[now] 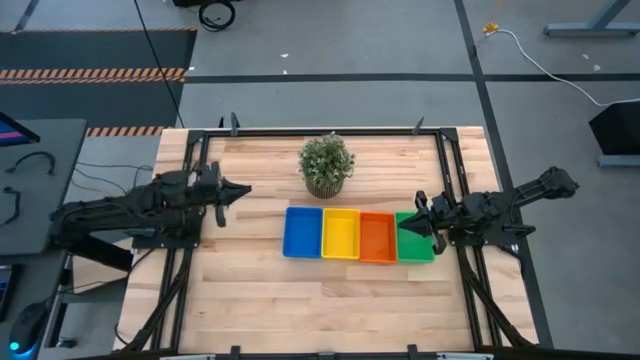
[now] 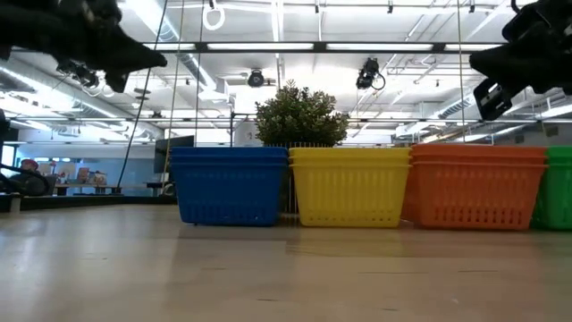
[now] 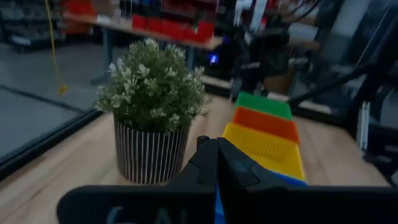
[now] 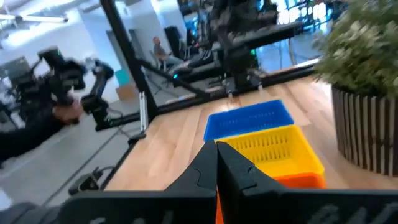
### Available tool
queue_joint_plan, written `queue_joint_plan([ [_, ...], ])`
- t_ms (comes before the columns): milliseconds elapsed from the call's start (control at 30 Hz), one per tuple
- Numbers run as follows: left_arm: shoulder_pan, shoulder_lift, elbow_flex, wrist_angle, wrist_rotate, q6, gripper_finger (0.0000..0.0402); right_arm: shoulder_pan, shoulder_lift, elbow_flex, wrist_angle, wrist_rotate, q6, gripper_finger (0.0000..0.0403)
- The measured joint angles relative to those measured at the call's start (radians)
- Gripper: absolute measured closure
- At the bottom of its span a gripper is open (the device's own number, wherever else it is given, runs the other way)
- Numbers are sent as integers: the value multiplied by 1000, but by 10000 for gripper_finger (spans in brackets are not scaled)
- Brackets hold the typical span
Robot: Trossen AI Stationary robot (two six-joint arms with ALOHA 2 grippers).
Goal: Stack baskets by color
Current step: Return to Home Position
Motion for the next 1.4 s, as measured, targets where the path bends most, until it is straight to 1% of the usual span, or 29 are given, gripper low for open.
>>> queue_joint_plan([
  [133,-46,-125,-156,131,-8,-28,398,1,-45,3,-6,38,-42,403],
  [200,-71,-183,-219,169,-6,-35,397,1,-59,2,-13,55,-67,402],
  [267,-92,-243,-261,166,-5,-32,395,1,-74,2,-7,70,-82,402],
  [367,-109,-322,-291,118,-2,20,396,1,-92,2,10,86,-101,402],
  [467,-107,-315,-277,95,4,51,398,2,-112,2,18,124,-121,402],
  [600,-107,-321,-224,-81,10,77,395,2,-120,2,11,146,-123,401],
  [667,-107,-320,-215,-116,-1,67,391,2,-119,2,13,151,-137,400],
  [700,-108,-320,-214,-117,0,59,391,2,-119,2,20,158,-149,399],
  [833,-123,-320,-217,-118,57,79,395,2,-118,3,28,189,-174,391],
  [933,-137,-318,-226,-74,56,76,395,2,-118,3,30,188,-176,387],
  [1067,-155,-317,-228,-1,56,74,385,1,-118,3,35,188,-177,387],
  [1133,-157,-317,-227,0,55,68,380,1,-118,3,34,199,-117,389],
  [1200,-157,-317,-228,3,54,27,376,-1,-118,3,33,260,-63,391],
  [1267,-156,-317,-228,3,55,-16,376,-20,-118,0,29,307,-107,392],
  [1333,-157,-317,-228,0,55,-57,378,-56,-118,0,26,313,-147,394],
  [1400,-157,-316,-228,-6,55,-95,381,-103,-119,2,26,276,-172,397],
])
